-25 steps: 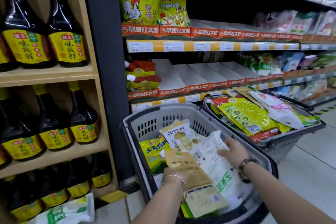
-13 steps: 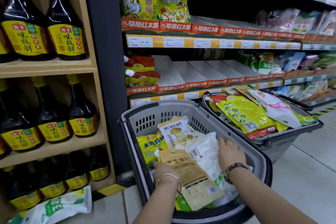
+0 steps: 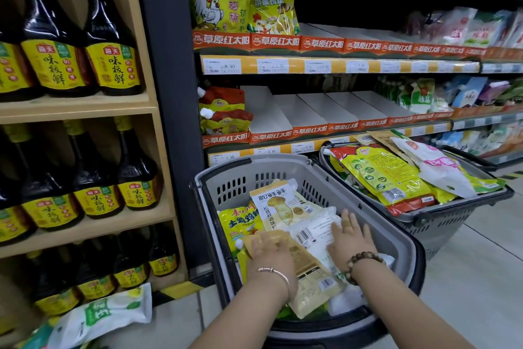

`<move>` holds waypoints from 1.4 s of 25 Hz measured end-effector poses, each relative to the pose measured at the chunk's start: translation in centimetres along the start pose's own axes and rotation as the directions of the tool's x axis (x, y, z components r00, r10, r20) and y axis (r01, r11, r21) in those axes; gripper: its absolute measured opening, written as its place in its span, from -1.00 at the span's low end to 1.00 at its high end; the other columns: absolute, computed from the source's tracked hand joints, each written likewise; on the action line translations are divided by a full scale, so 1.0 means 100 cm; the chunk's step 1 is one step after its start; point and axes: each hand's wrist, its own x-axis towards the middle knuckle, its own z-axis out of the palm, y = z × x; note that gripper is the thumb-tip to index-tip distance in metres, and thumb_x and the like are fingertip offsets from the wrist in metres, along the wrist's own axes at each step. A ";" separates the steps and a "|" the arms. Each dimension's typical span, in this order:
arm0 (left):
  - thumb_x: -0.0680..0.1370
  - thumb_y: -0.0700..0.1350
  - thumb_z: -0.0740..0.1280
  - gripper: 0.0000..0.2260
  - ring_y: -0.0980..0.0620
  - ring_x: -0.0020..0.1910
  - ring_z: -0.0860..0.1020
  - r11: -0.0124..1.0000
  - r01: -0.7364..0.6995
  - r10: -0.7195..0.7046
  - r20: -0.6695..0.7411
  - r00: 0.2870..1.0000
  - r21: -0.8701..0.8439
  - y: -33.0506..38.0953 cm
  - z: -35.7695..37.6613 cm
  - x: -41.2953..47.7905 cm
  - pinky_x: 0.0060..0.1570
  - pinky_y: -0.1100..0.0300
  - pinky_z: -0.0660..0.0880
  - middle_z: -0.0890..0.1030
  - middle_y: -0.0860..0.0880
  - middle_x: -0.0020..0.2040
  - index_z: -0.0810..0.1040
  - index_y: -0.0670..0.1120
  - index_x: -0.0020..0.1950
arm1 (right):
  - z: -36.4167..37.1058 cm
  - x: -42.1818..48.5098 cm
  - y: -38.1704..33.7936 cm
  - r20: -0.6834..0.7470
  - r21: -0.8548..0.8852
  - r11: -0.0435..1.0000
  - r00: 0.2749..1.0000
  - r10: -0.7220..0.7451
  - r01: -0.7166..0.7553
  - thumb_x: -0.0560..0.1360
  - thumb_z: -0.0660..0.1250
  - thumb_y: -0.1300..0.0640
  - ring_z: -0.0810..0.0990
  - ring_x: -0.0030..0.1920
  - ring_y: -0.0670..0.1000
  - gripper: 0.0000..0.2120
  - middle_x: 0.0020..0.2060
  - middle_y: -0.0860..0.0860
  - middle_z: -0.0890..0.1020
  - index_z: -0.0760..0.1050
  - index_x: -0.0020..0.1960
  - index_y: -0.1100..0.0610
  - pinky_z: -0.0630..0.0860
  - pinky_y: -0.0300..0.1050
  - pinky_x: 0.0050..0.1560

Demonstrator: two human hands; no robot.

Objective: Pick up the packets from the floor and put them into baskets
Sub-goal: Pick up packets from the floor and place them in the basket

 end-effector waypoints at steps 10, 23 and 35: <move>0.45 0.37 0.19 -0.07 -0.33 0.43 -0.35 0.990 0.011 -0.066 0.395 0.916 0.141 0.015 0.023 0.014 0.40 -0.30 -0.17 -0.43 -0.14 0.47 -0.43 0.08 0.46 | 0.006 0.005 0.003 0.547 0.176 0.982 0.824 -0.152 0.064 0.19 0.15 -0.59 -0.31 0.48 0.20 0.17 0.41 0.11 -0.47 -0.52 0.41 -0.08 -0.10 0.21 0.45; 0.51 0.26 0.19 -0.18 -0.31 0.49 -0.14 0.973 -0.024 -0.044 0.284 0.958 0.231 0.021 0.017 0.004 0.42 -0.22 -0.05 -0.24 -0.21 0.52 -0.27 0.03 0.53 | 0.017 0.003 -0.004 0.463 0.107 0.993 0.880 -0.101 0.058 0.11 0.26 -0.54 -0.28 0.49 0.18 0.26 0.43 0.11 -0.45 -0.52 0.40 -0.09 -0.03 0.26 0.44; 0.53 -0.05 0.23 -0.59 -0.02 0.29 0.42 0.956 -0.134 0.009 -0.433 0.901 -0.259 -0.069 -0.045 -0.057 0.19 0.18 0.39 0.40 -0.01 0.36 0.34 0.06 0.39 | -0.059 -0.032 -0.058 -0.132 0.540 0.754 0.923 -0.362 0.374 0.40 0.29 -0.30 0.36 0.37 0.02 -0.28 0.42 -0.04 0.34 0.21 0.45 -0.04 0.34 -0.01 0.33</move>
